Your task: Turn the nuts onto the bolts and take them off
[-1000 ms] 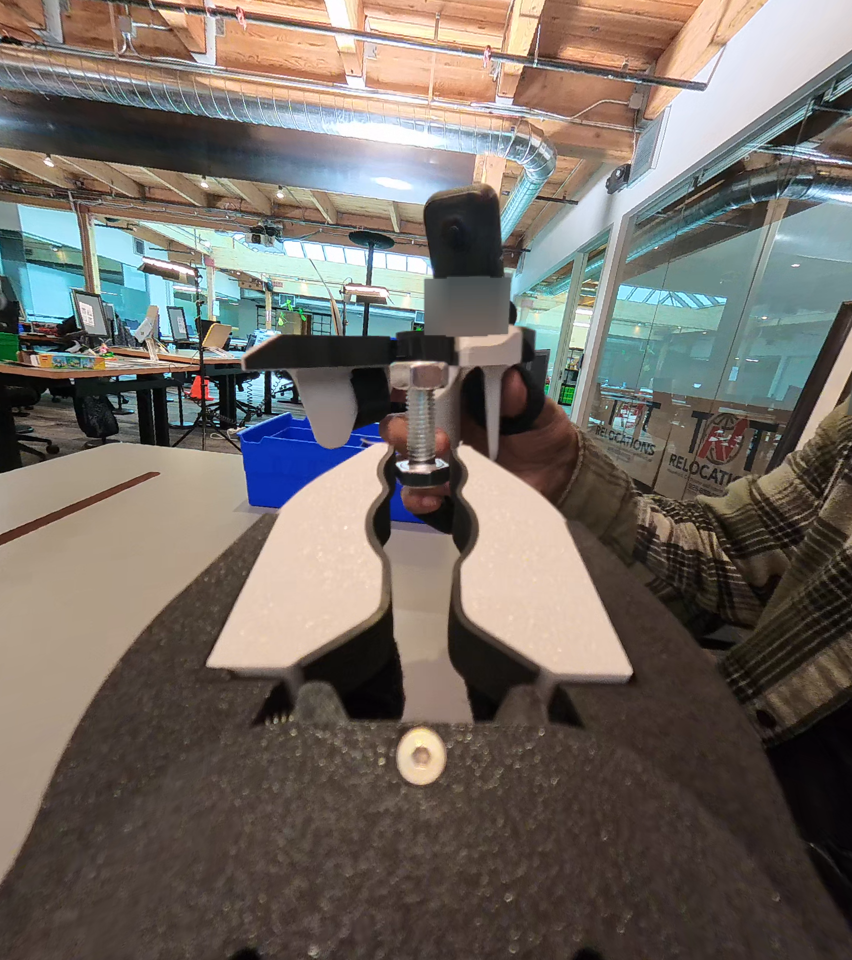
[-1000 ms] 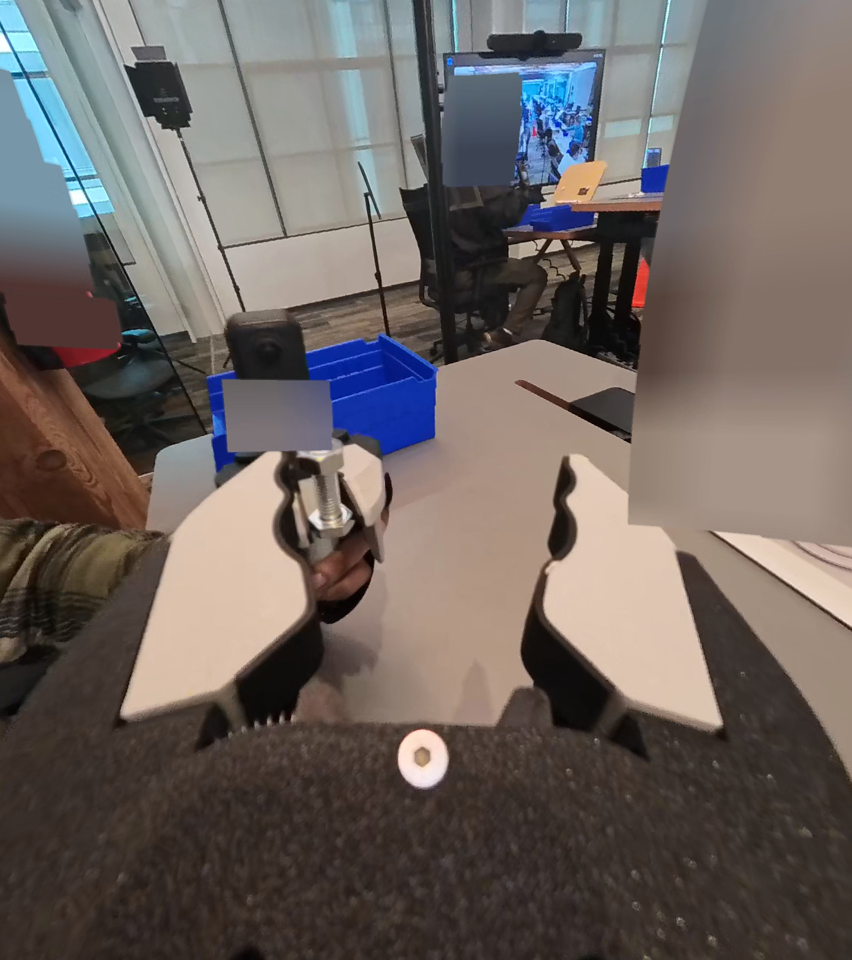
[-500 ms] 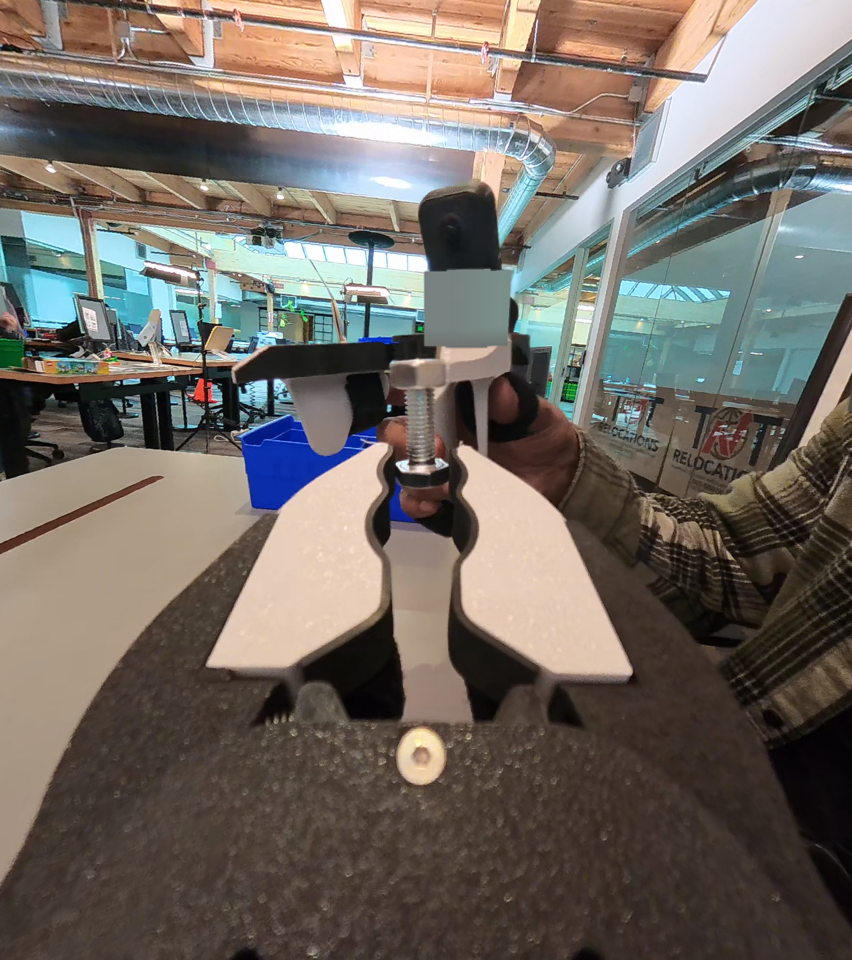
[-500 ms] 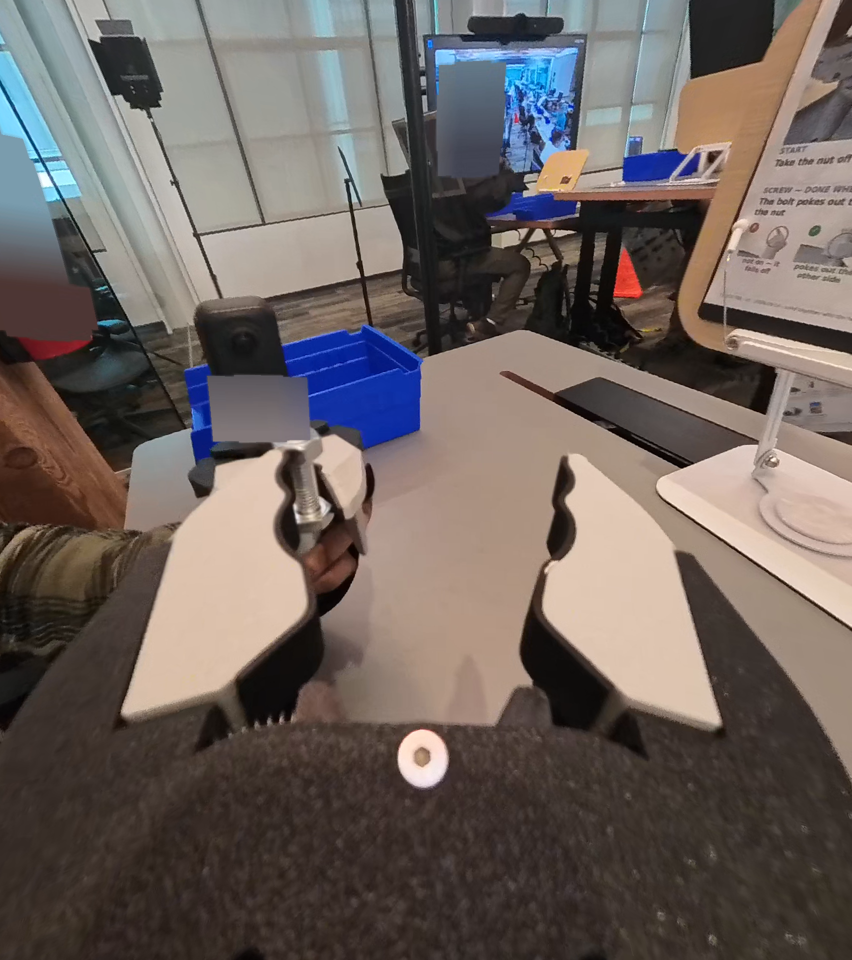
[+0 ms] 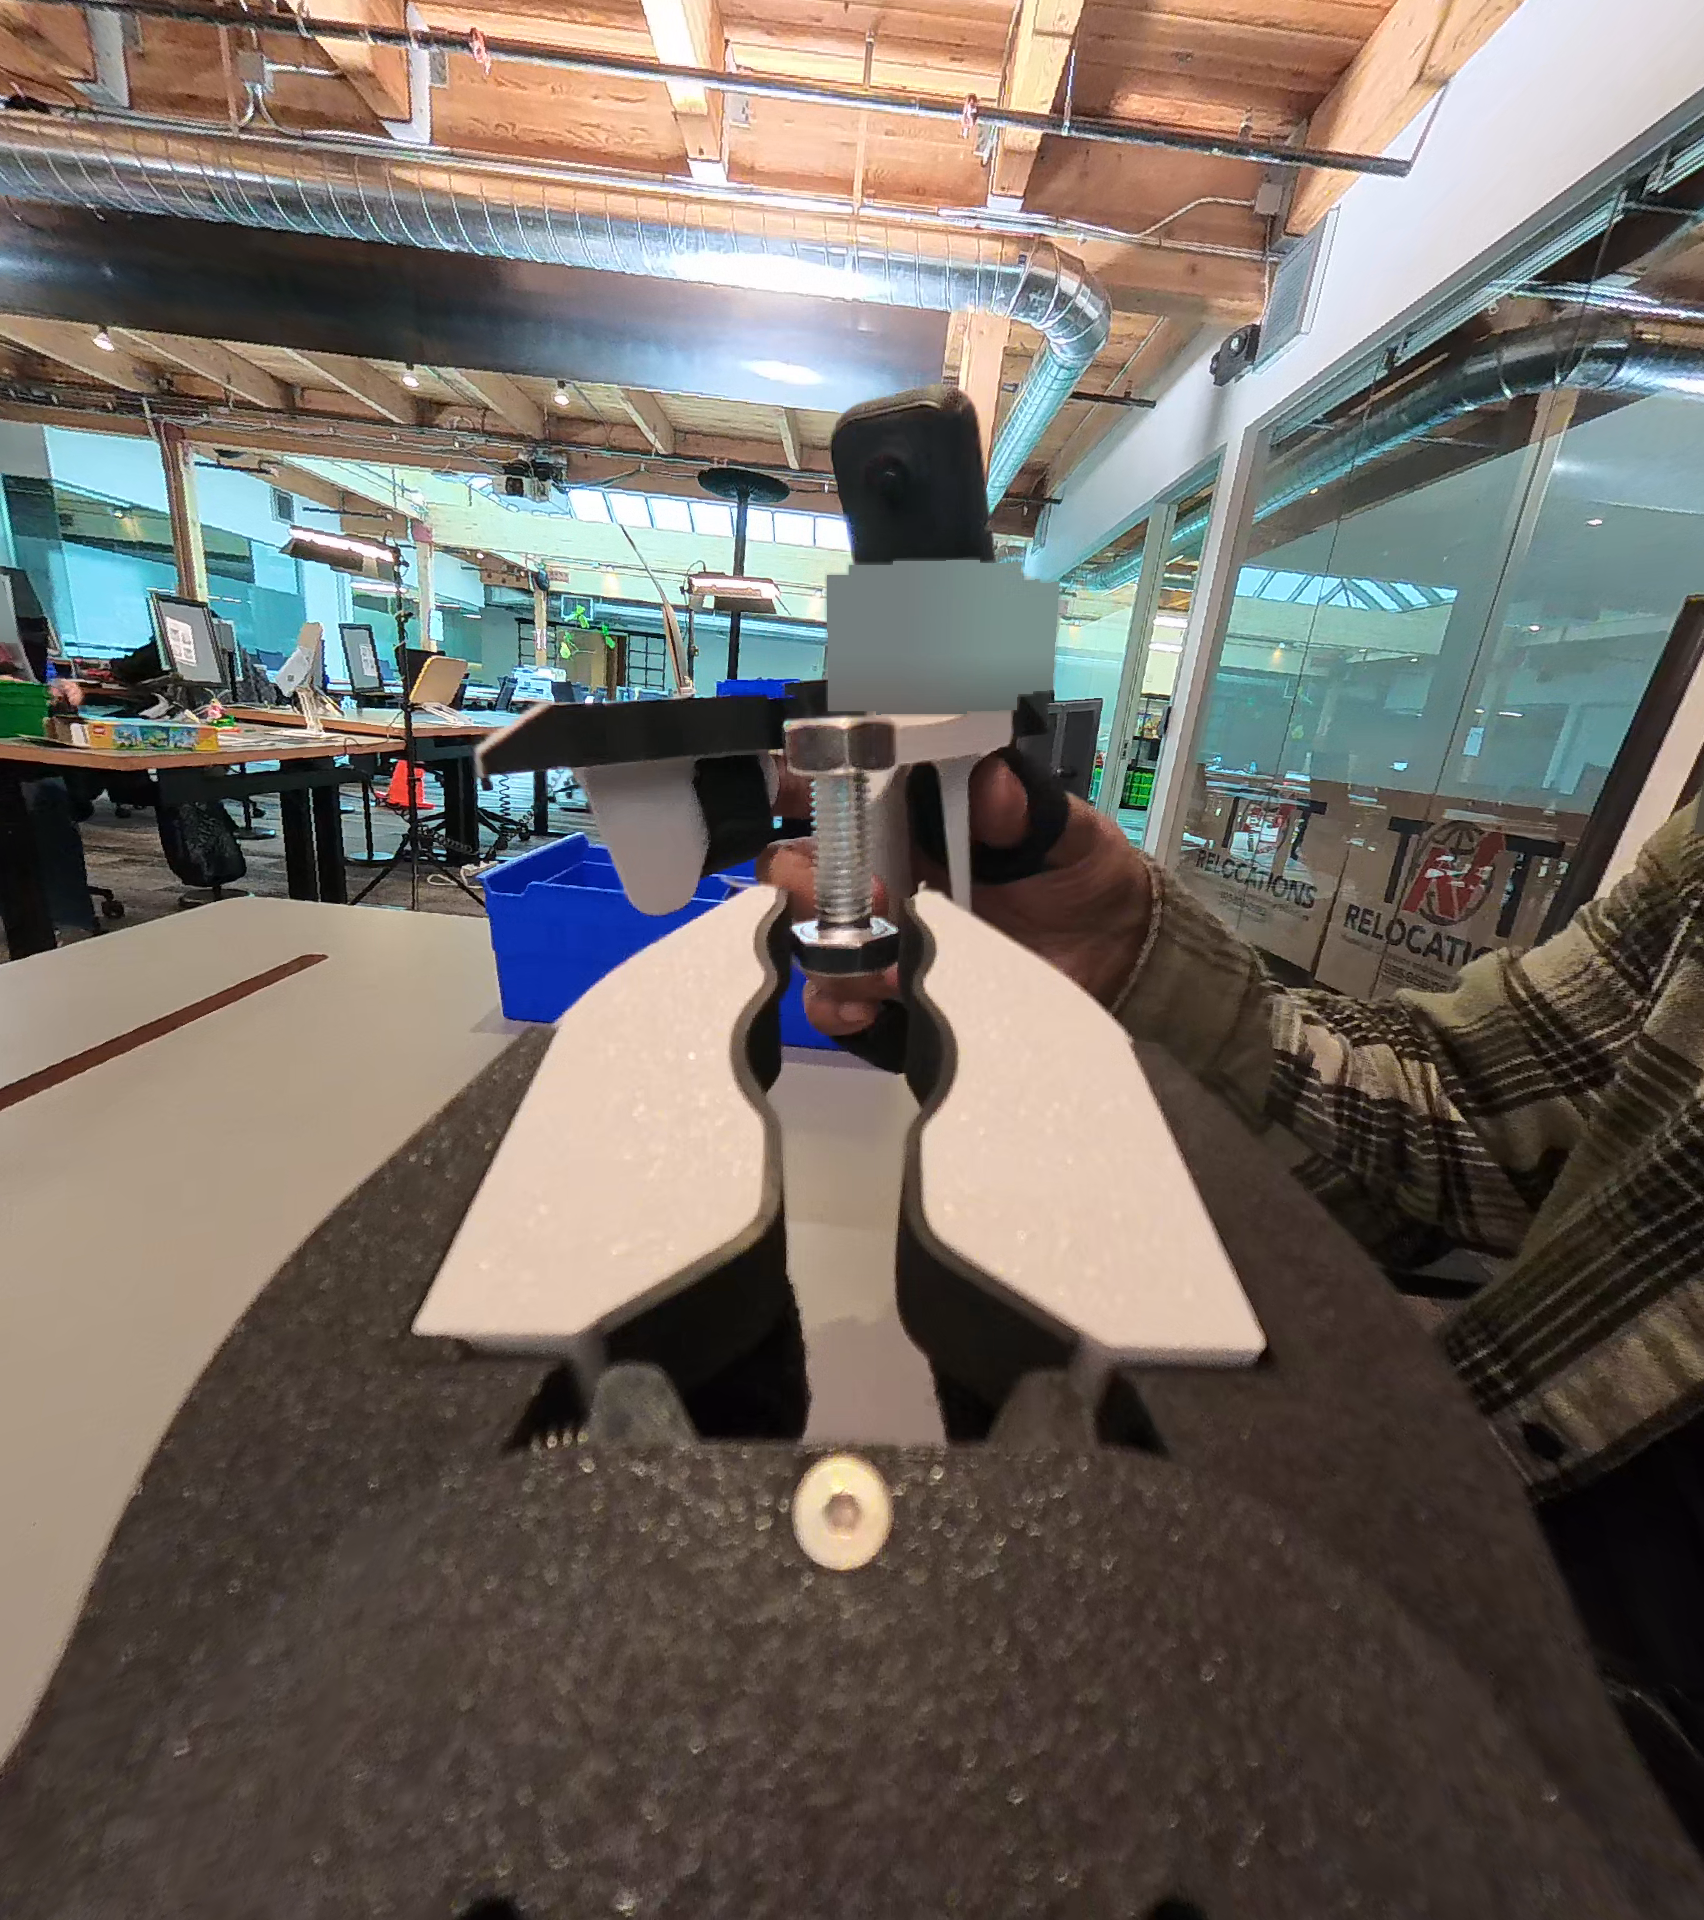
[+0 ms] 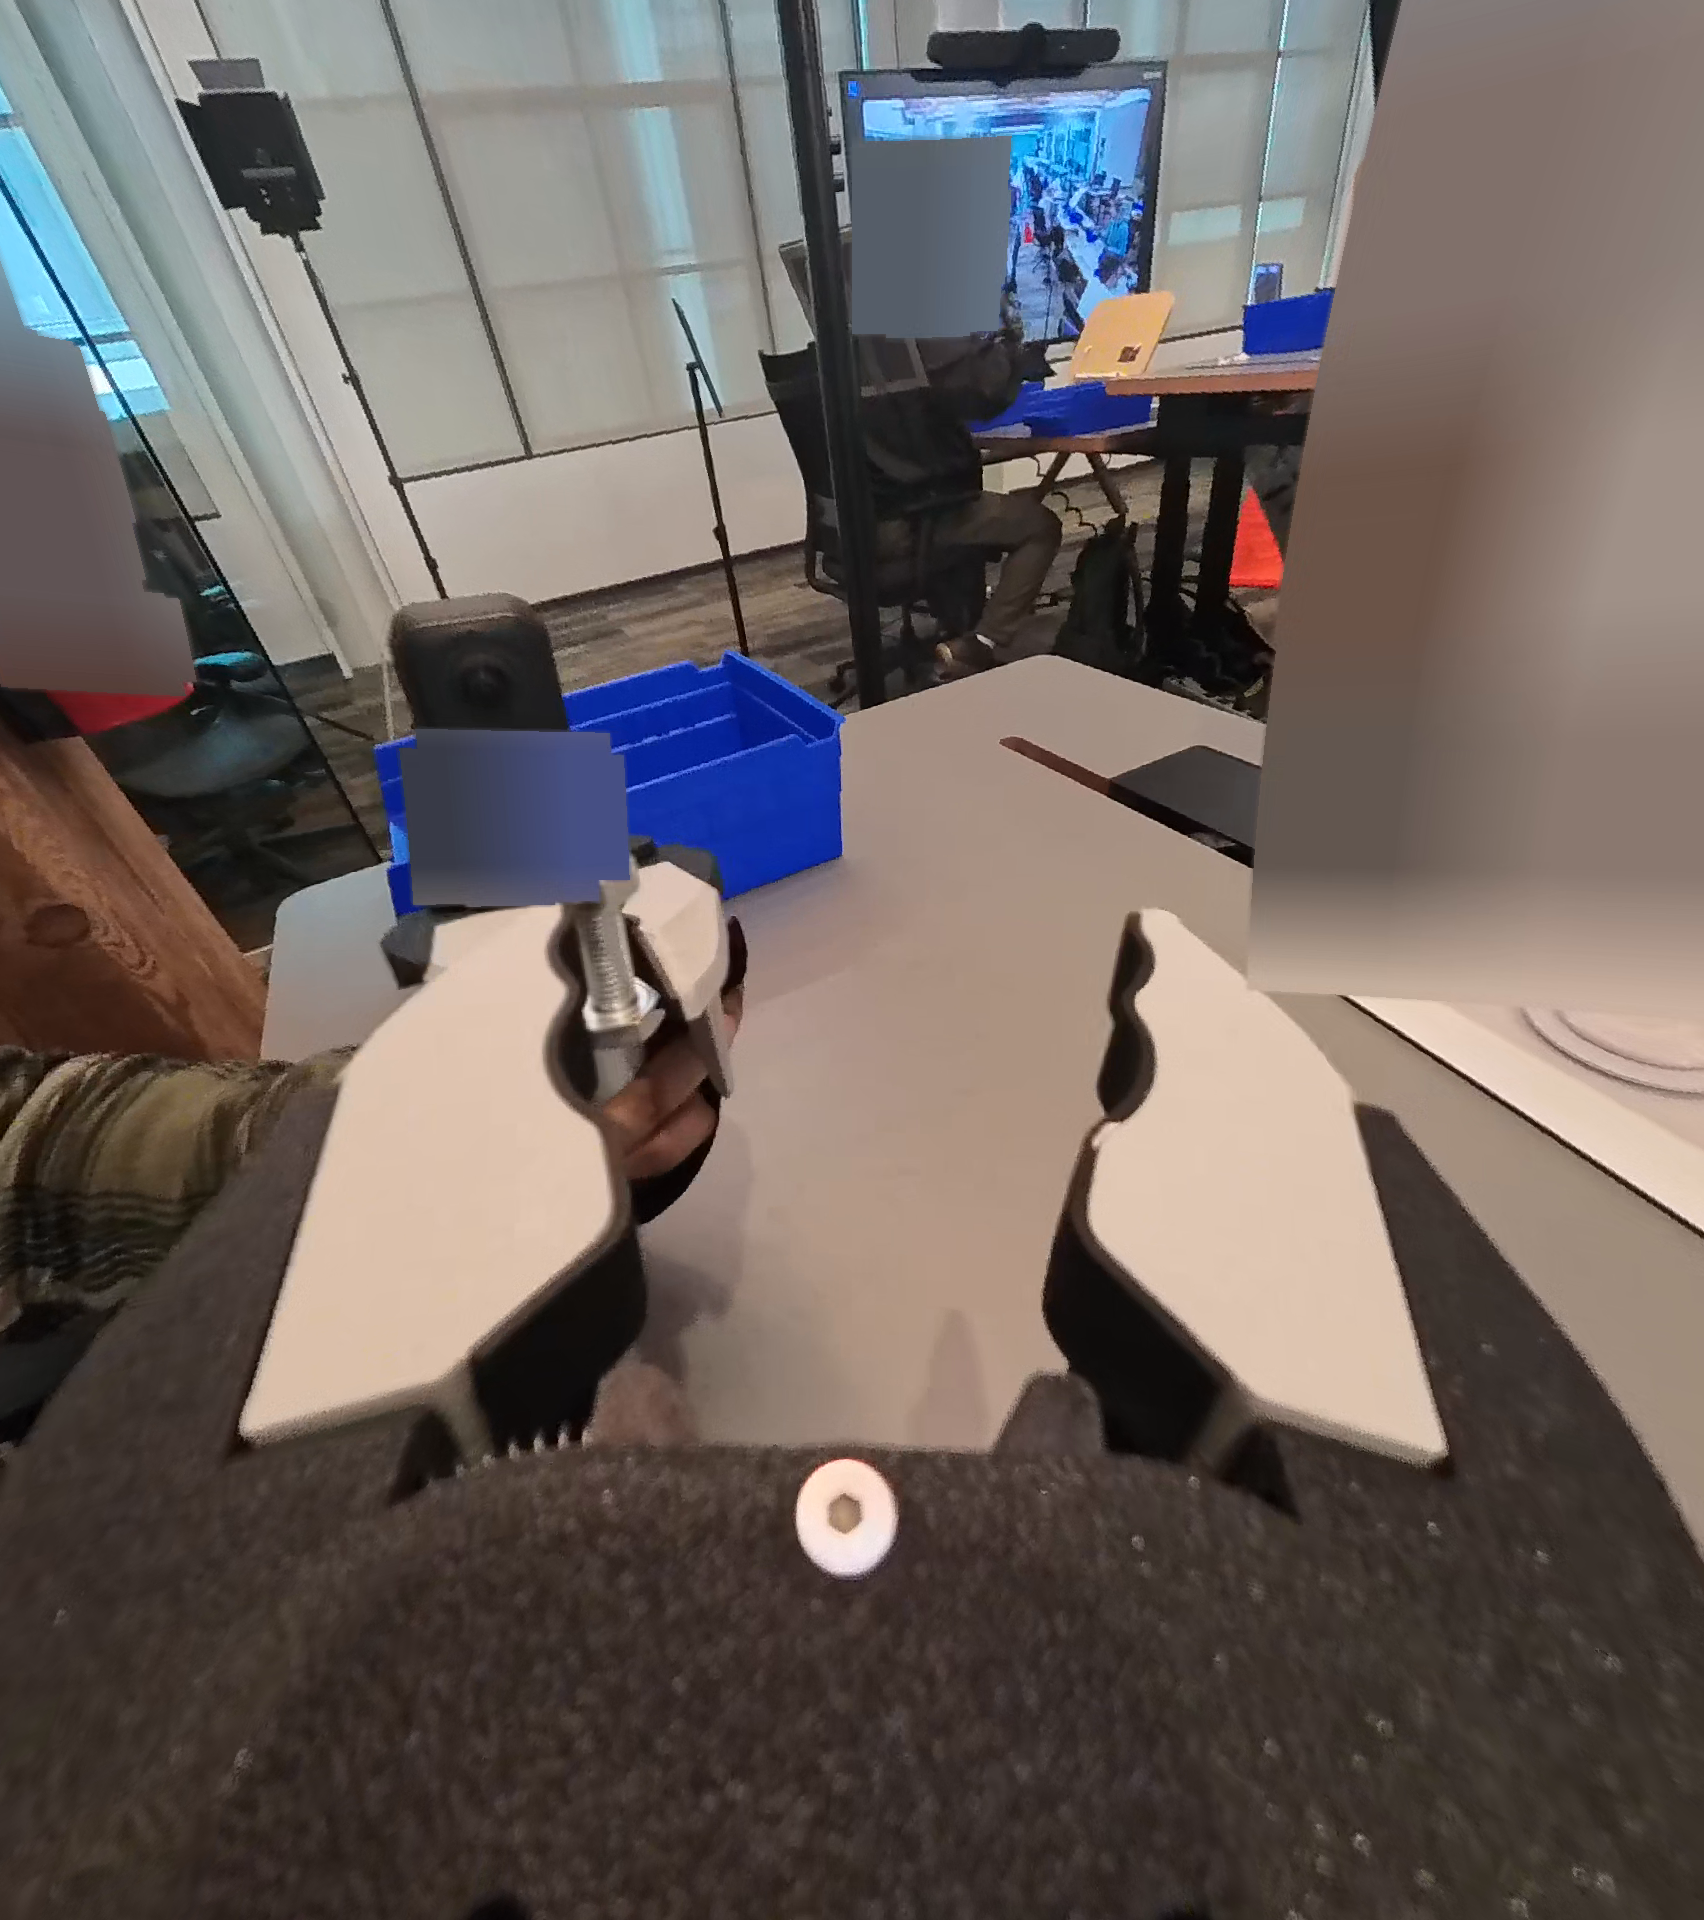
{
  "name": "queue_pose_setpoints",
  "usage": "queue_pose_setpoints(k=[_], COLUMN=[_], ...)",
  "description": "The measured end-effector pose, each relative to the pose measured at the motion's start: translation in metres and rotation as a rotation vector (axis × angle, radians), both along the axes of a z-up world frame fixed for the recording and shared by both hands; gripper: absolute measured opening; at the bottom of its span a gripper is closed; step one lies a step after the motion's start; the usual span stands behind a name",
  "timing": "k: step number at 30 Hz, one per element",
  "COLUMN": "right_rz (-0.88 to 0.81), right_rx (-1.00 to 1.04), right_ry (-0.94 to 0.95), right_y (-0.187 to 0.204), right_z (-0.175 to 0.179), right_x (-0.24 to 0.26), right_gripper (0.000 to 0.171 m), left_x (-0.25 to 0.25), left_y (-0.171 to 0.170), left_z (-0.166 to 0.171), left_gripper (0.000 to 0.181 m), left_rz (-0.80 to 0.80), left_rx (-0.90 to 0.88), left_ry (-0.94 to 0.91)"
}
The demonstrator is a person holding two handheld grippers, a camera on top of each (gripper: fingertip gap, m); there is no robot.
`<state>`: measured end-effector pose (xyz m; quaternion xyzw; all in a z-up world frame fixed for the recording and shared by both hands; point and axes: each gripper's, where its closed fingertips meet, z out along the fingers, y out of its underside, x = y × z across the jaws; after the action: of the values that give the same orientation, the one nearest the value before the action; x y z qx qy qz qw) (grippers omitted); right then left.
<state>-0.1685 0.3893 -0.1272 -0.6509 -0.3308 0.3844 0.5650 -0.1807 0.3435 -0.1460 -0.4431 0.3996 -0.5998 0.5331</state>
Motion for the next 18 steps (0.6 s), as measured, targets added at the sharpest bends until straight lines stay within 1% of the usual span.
queue_pose_setpoints(k=[4,8,13,18], right_rz=[0.032,-0.021,0.003,0.048], right_rx=[0.011,0.018,0.019,0.03], right_ry=[-0.009,-0.024,-0.017,-0.063], right_y=[-0.006,0.004,-0.004,-0.019], right_z=[0.001,0.0,0.004,0.006], right_x=[-0.011,0.0,-0.001,-0.013], right_gripper=[0.096,0.095,0.094,0.082], left_x=[0.001,0.001,0.0,0.0], left_y=[0.0,0.0,0.001,0.003], left_z=[-0.002,-0.001,-0.001,-0.001], left_gripper=[0.019,0.019,0.019,0.019], left_rz=[-0.005,-0.001,0.002,0.028], left_rx=[-0.003,0.0,-0.003,0.008], left_ry=[0.005,0.002,0.0,0.007])
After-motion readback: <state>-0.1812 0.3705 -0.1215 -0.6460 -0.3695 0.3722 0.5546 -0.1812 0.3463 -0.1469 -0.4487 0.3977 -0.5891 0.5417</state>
